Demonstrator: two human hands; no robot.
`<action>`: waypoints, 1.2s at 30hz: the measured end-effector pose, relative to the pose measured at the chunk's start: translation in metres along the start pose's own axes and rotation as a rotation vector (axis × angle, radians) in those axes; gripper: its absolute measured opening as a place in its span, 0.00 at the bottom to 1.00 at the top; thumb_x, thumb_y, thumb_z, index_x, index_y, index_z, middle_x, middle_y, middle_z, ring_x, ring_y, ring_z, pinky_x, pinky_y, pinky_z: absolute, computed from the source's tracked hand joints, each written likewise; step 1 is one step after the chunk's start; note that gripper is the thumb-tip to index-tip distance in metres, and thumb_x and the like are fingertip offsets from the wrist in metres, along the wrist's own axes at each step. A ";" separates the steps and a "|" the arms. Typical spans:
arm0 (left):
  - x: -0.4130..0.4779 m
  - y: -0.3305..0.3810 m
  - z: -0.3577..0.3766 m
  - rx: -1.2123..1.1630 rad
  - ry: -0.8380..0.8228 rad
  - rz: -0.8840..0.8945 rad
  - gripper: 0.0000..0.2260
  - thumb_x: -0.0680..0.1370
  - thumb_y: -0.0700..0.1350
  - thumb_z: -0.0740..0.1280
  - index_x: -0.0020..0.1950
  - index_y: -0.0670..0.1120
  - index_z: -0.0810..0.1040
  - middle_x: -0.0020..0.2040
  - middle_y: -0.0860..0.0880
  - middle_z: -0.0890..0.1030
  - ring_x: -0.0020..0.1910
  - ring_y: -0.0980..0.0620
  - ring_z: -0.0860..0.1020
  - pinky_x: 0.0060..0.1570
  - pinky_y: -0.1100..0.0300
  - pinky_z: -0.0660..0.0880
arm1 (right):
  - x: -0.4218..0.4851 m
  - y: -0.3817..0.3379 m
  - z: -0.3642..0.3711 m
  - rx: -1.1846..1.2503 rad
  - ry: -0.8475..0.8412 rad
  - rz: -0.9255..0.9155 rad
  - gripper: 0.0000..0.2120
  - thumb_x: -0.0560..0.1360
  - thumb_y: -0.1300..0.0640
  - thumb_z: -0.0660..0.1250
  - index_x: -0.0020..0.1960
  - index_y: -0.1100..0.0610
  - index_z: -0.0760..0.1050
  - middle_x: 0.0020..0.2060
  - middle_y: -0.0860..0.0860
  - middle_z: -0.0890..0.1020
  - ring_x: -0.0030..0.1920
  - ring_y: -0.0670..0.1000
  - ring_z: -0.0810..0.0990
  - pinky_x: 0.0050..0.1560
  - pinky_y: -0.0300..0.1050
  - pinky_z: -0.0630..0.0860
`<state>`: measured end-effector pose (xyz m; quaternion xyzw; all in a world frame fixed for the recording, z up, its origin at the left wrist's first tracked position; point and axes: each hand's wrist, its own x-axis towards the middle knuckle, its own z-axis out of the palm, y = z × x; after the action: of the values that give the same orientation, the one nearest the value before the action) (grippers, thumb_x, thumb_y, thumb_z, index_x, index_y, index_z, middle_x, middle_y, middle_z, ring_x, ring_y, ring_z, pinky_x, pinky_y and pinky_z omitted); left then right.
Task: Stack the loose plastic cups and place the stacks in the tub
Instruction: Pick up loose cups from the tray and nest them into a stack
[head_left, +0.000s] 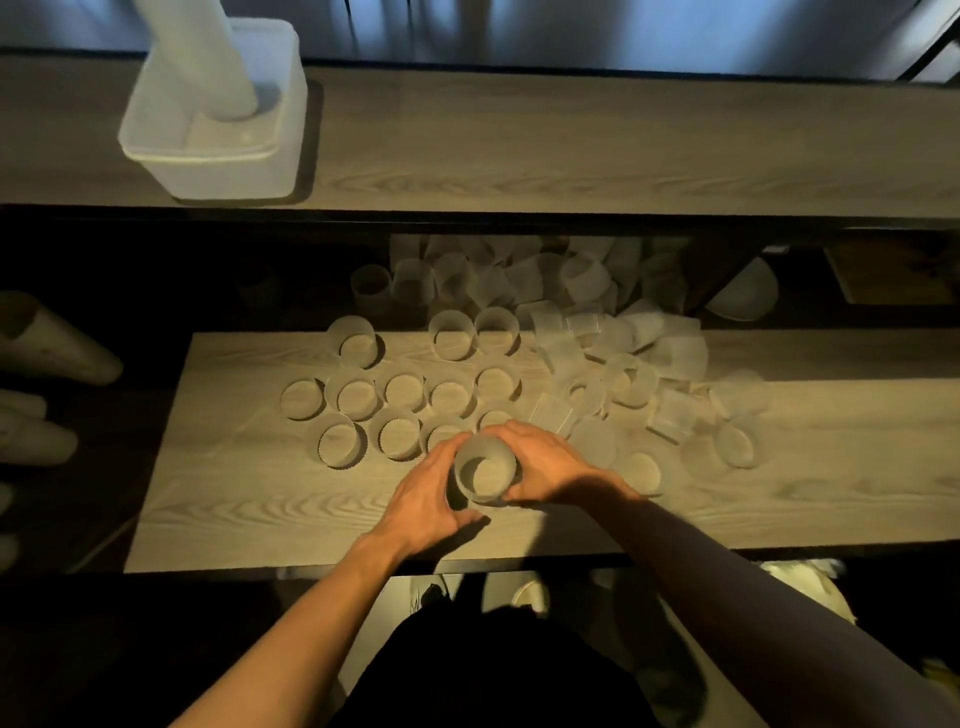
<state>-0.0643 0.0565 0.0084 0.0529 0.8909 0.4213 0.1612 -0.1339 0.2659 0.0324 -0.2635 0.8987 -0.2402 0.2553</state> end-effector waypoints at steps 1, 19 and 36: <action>-0.001 0.003 0.006 -0.028 0.033 -0.034 0.45 0.65 0.54 0.81 0.76 0.55 0.61 0.72 0.56 0.70 0.68 0.58 0.70 0.68 0.60 0.68 | 0.000 0.001 0.003 0.009 0.005 -0.002 0.39 0.65 0.44 0.80 0.71 0.47 0.67 0.63 0.47 0.75 0.61 0.46 0.72 0.65 0.46 0.68; -0.016 0.012 0.023 -0.196 0.206 -0.163 0.39 0.64 0.62 0.80 0.67 0.71 0.60 0.58 0.66 0.77 0.59 0.62 0.77 0.57 0.61 0.76 | -0.007 -0.009 0.023 0.150 0.056 -0.012 0.39 0.65 0.38 0.78 0.70 0.40 0.65 0.63 0.42 0.78 0.62 0.45 0.77 0.60 0.50 0.77; -0.009 0.011 -0.057 -0.117 0.340 -0.057 0.45 0.65 0.57 0.81 0.76 0.58 0.59 0.68 0.55 0.74 0.68 0.55 0.73 0.66 0.50 0.75 | 0.047 -0.062 -0.026 0.176 0.110 -0.108 0.42 0.65 0.46 0.81 0.74 0.45 0.65 0.69 0.47 0.74 0.68 0.48 0.73 0.67 0.51 0.74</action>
<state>-0.0754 0.0193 0.0524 -0.0541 0.8805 0.4704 0.0229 -0.1617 0.1991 0.0719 -0.2748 0.8712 -0.3456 0.2144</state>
